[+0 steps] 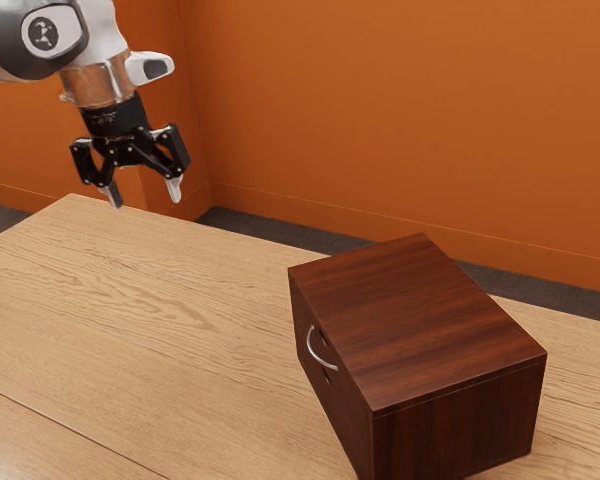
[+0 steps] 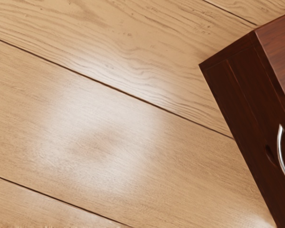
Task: Pull the drawer handle with one arm to open the drawer
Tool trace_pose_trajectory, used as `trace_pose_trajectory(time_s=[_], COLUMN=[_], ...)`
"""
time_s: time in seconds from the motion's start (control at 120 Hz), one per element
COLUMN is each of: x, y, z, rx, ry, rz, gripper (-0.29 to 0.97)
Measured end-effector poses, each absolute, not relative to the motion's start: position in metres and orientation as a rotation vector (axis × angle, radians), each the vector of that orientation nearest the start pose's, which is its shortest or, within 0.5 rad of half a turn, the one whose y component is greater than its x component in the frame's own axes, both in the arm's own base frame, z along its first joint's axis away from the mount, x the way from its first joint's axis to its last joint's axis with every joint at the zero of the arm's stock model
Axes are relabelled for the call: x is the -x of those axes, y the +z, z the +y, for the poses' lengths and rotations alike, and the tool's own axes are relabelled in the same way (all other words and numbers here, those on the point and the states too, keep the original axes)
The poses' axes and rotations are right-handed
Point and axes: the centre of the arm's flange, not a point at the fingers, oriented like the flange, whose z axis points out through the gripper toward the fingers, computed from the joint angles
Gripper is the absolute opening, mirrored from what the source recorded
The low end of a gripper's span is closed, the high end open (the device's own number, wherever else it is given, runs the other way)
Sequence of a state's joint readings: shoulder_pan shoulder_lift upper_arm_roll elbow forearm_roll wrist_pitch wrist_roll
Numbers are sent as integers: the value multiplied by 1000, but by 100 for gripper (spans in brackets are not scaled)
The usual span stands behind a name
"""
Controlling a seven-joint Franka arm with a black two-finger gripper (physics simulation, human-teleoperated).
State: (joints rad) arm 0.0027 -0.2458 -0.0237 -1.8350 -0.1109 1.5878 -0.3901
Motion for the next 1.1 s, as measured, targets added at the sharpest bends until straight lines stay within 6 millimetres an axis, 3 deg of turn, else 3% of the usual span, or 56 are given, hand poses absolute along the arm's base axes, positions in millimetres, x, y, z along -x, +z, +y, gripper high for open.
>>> trace_pose_trajectory(time_s=[0.133,0.325,0.525,0.683,0.883,1.1], x=[-481,-490,-464,-457,-474,-474], y=[584,555,534,501,464,453], z=[-19,-22,-62,-92,-102,-114], rx=[3179,3159,3147,3120,3063,3031], ry=[37,-89,-160,-194,-196,-238], rz=[-741,-988,-1264,-1426,-1638,-1737], gripper=[62,60,46,39,35,32])
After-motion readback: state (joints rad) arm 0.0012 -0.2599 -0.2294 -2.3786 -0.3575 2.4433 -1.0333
